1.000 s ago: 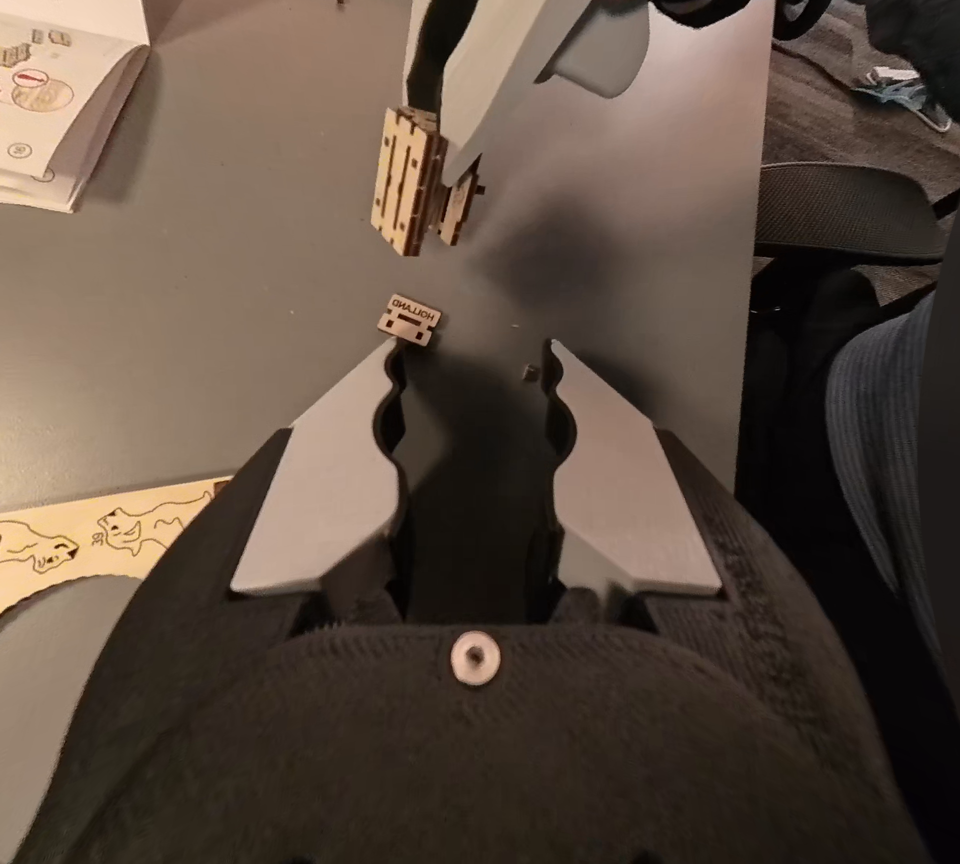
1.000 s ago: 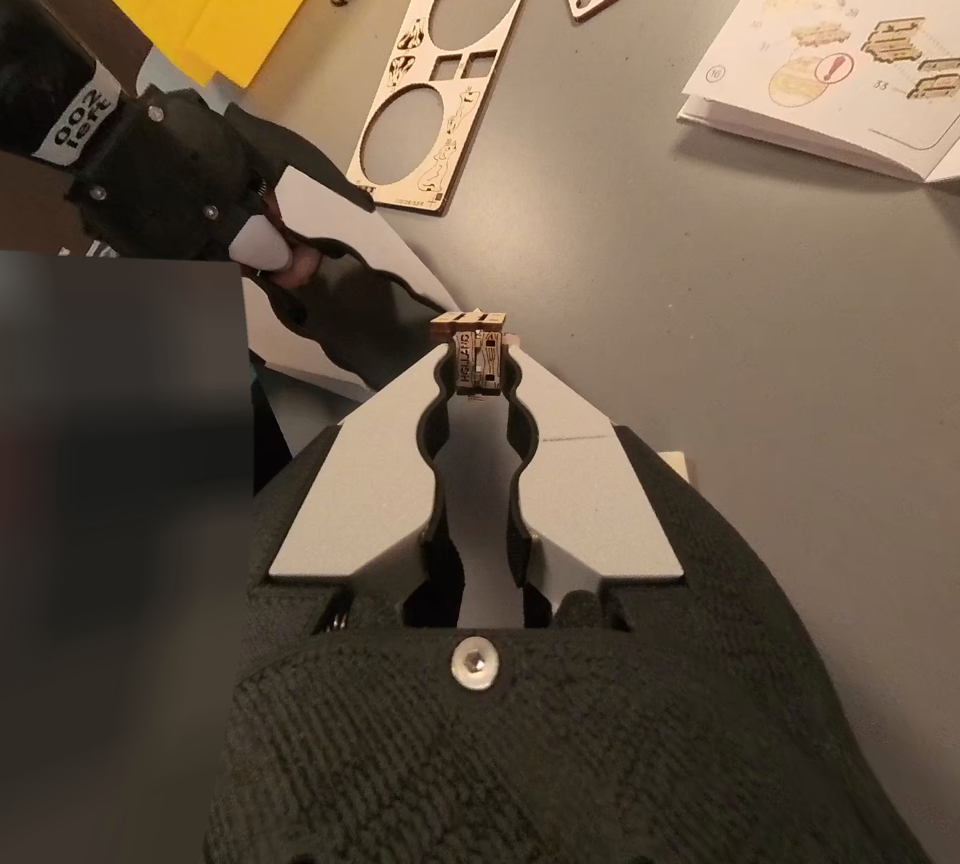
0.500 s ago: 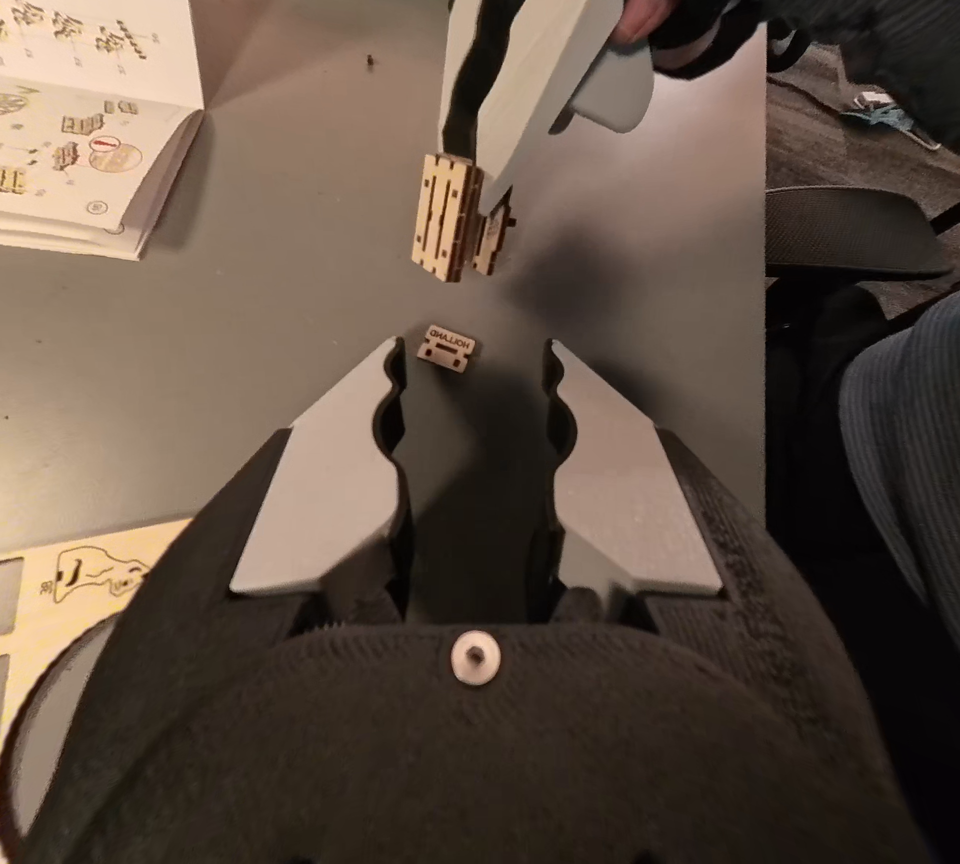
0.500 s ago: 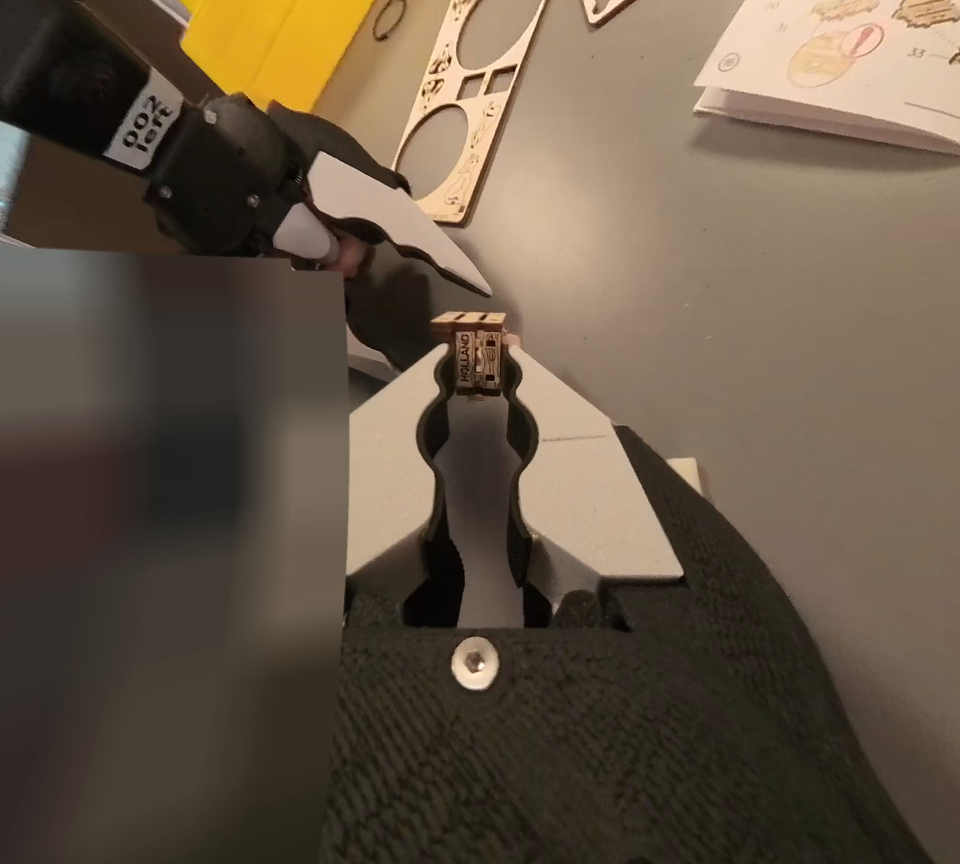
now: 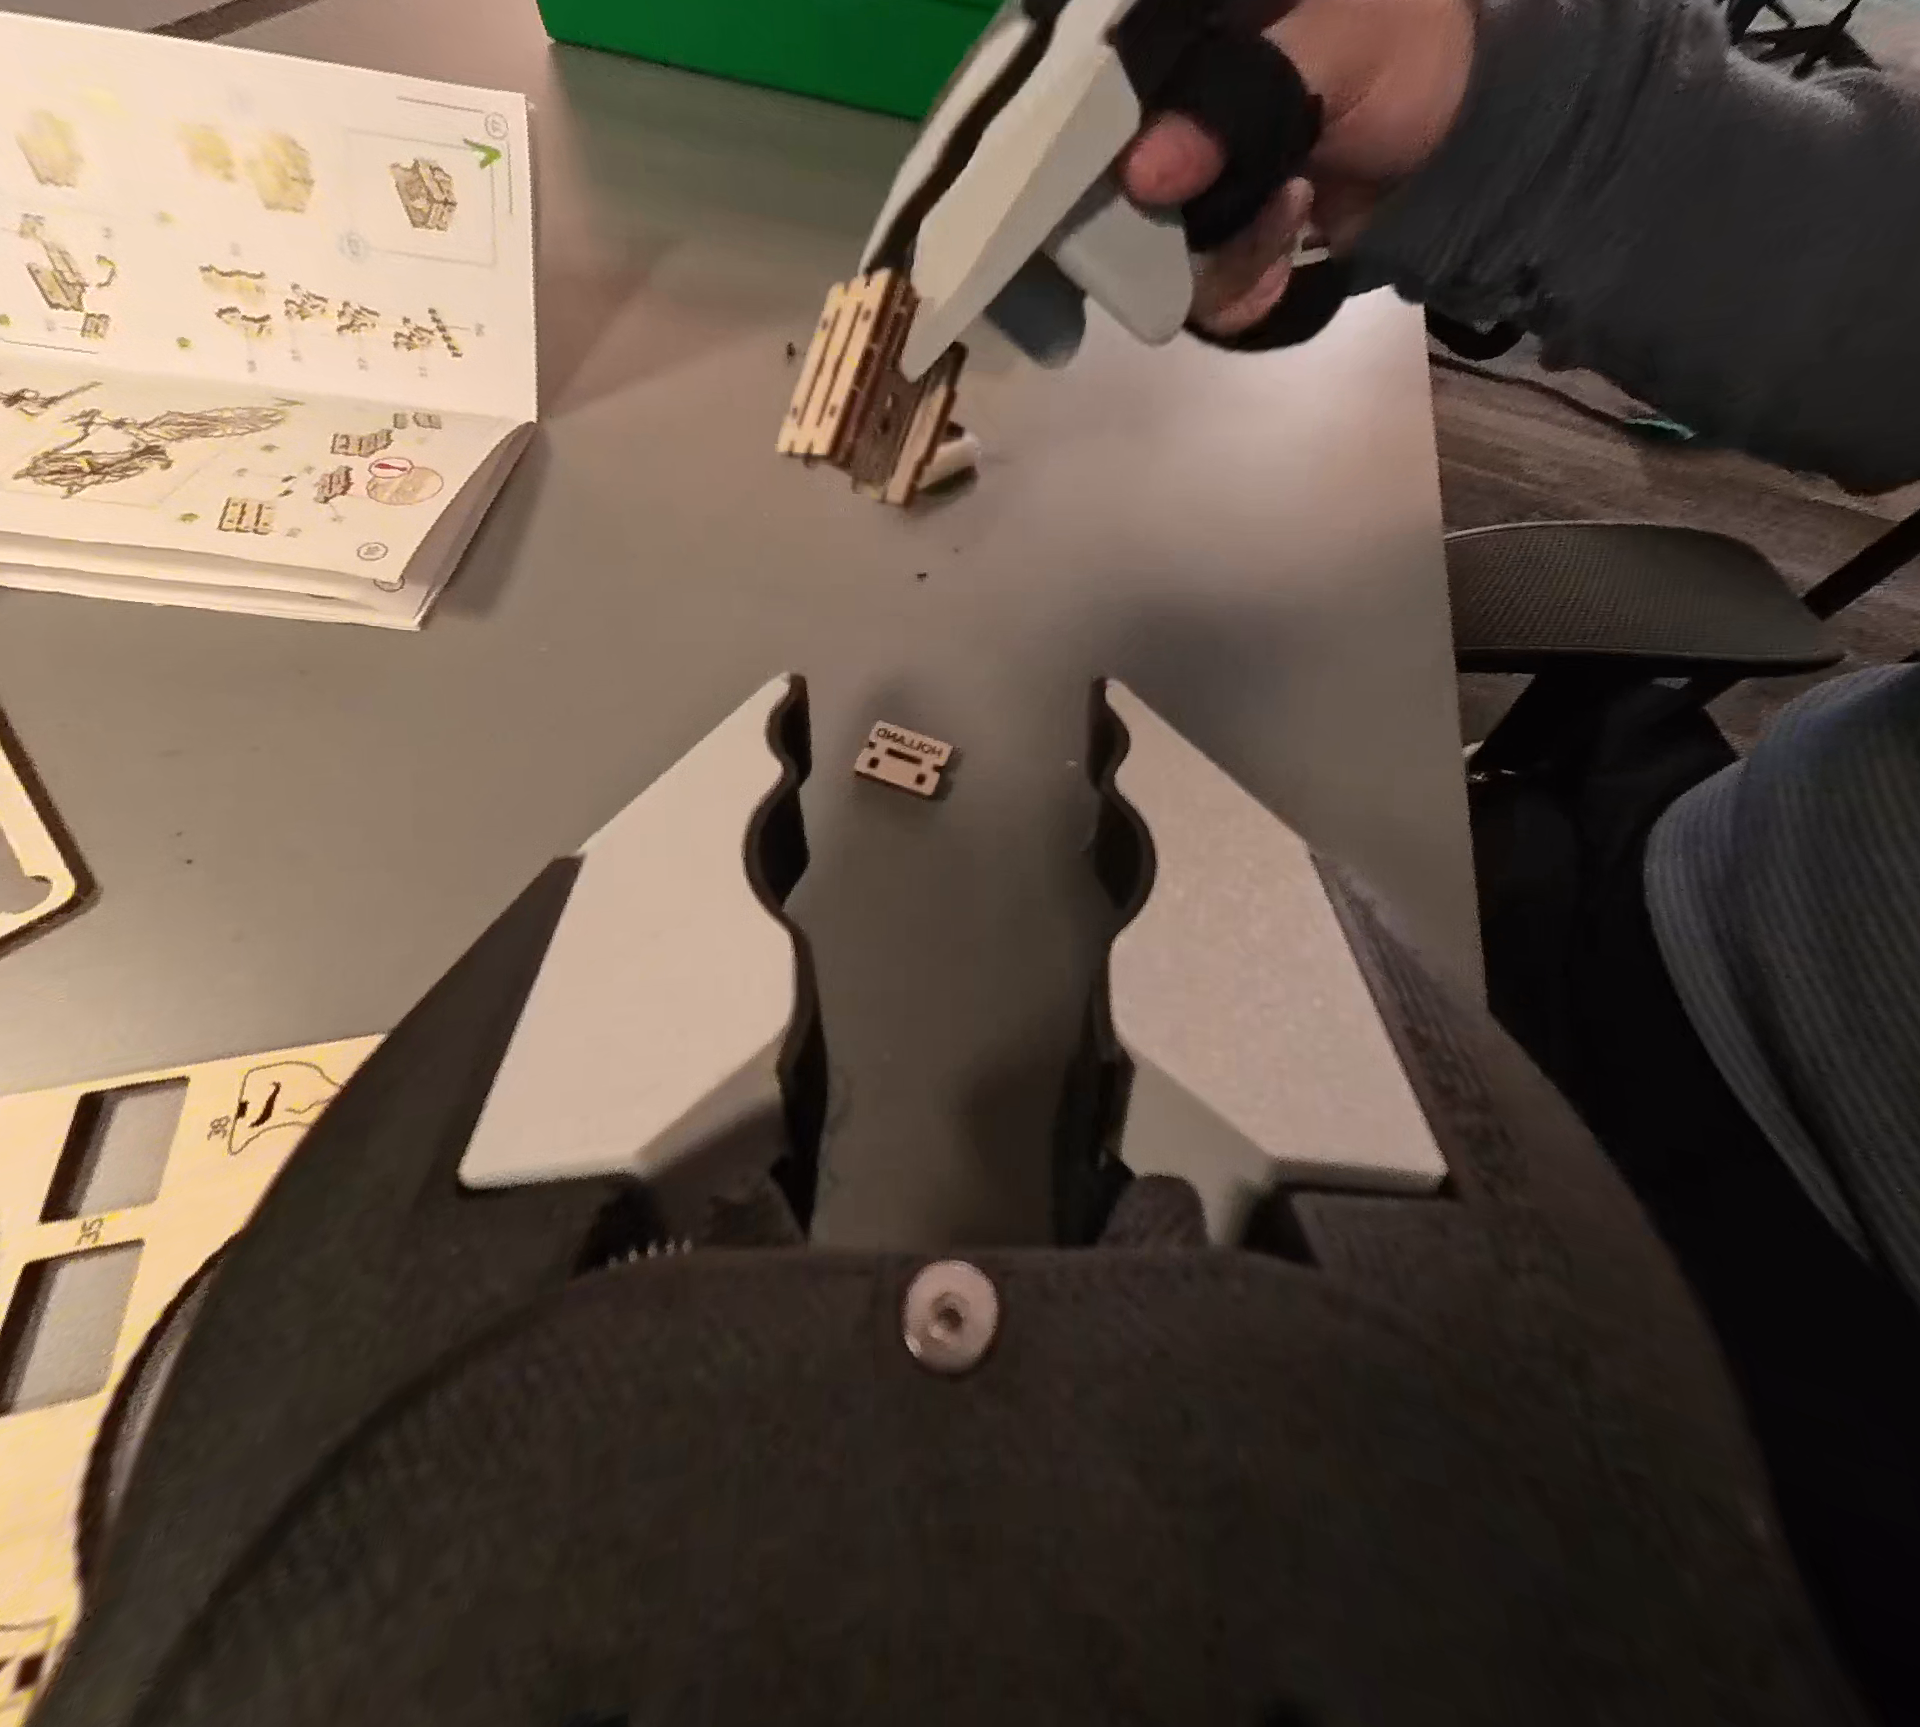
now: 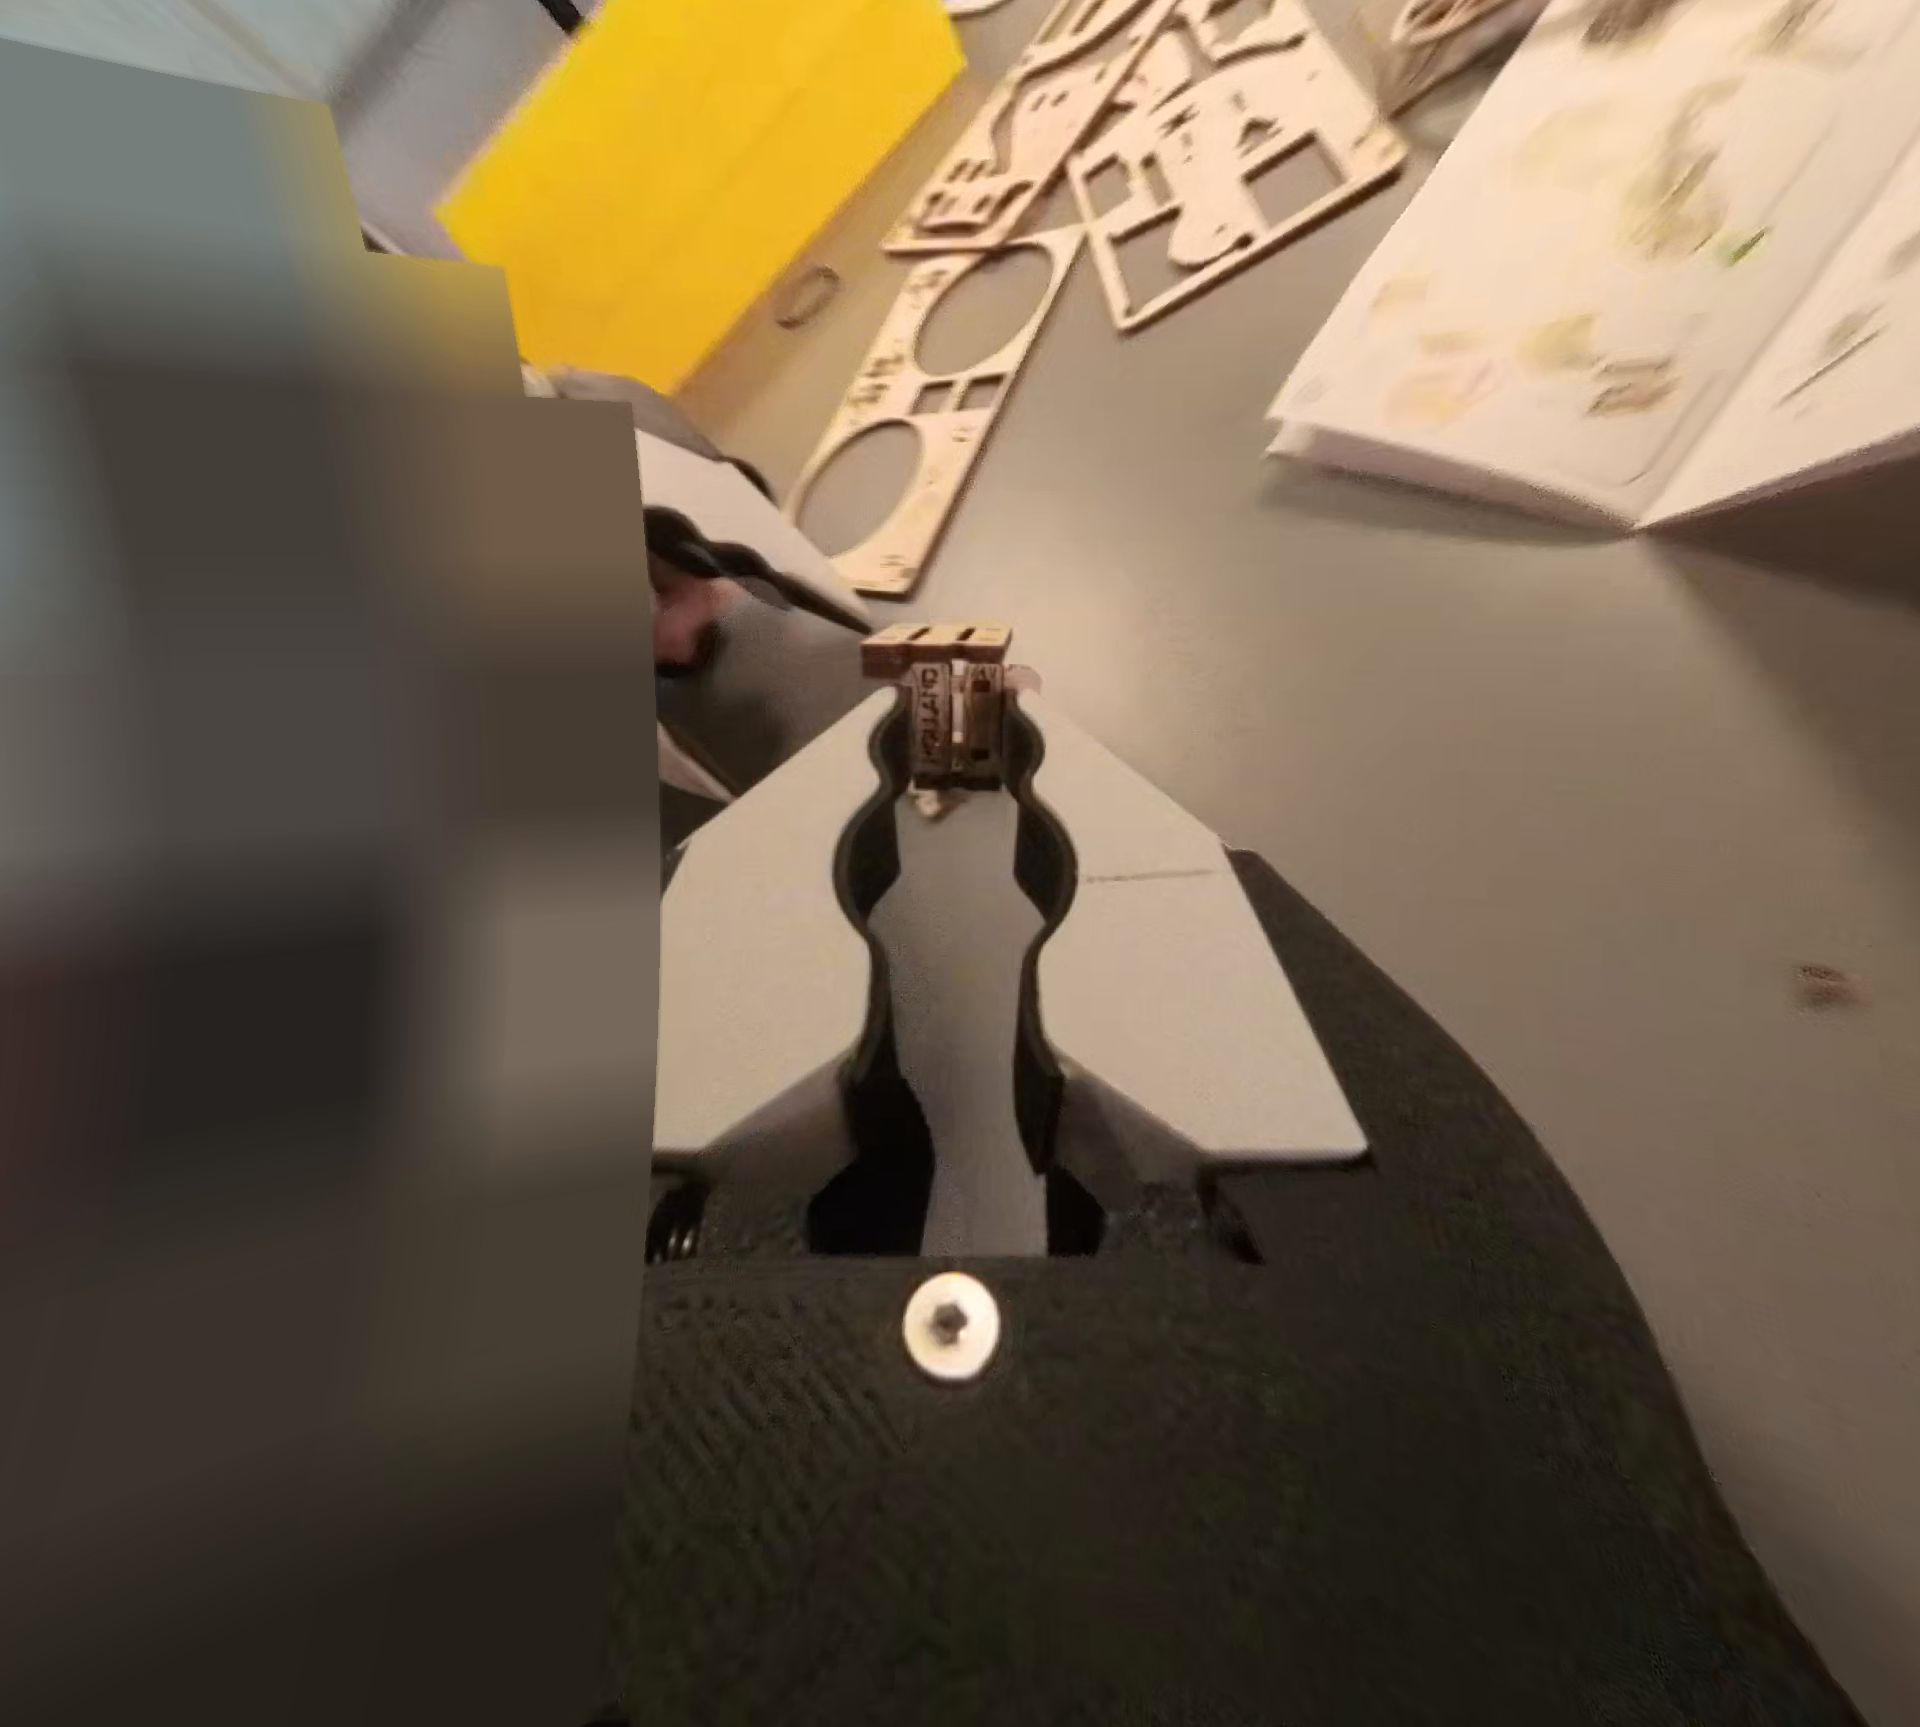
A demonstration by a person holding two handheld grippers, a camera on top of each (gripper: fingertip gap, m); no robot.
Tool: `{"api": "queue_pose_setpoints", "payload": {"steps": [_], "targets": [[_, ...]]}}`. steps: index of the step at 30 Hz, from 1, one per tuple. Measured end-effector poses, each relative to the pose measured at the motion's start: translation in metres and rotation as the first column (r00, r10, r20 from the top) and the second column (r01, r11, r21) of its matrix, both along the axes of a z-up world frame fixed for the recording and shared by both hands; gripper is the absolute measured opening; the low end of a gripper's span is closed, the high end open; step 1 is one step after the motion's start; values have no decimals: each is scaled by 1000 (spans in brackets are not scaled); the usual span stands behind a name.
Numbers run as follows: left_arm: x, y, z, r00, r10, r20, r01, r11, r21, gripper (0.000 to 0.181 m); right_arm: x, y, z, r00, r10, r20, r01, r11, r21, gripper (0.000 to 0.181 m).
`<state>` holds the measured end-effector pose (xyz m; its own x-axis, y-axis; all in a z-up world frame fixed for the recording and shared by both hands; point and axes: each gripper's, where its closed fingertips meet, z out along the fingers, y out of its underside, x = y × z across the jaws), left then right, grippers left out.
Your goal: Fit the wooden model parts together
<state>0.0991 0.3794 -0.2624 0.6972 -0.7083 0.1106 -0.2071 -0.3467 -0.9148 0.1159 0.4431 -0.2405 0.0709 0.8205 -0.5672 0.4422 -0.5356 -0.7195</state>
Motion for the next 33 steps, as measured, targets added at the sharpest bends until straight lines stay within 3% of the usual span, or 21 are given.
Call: {"api": "queue_pose_setpoints", "payload": {"steps": [1, 4, 7, 12, 20, 23, 27, 30, 33], "targets": [[0, 0, -1, 1000, 0, -5, 0, 1000, -6, 52, 2, 3, 0, 999, -18, 30, 14, 993, 119, 15], [0, 2, -8, 999, -6, -42, 5, 999, -32, 52, 4, 4, 4, 996, -41, 85, 10, 942, 336, 15], [1, 3, -21, 990, -33, -136, 26, 998, -55, 54, 3, -1, 5, 993, -31, 118, -19, 915, 403, 15], [-8, 10, -42, 926, -36, -377, 18, 999, -51, 58, 3, -4, 2, 991, -20, 131, -34, 917, 397, 15], [-17, 32, -38, 846, 10, -534, 27, 998, 63, 54, 0, -4, -8, 988, 31, 149, -81, 935, 345, 15], [-23, 43, -38, 836, 47, -547, 0, 996, 85, 52, -3, -8, -14, 981, 118, 157, -162, 936, 313, 15], [-46, 64, -38, 815, 172, -553, -135, 985, 107, 44, -9, -8, -19, 955, 233, 185, -280, 913, 296, 15], [-45, 64, -28, 883, 181, -433, -149, 983, 108, 40, -15, -8, -22, 909, 344, 234, -398, 881, 254, 15], [-33, 53, -9, 972, 98, -214, -81, 993, 87, 40, -20, -11, -26, 830, 461, 313, -535, 817, 215, 15]]}}
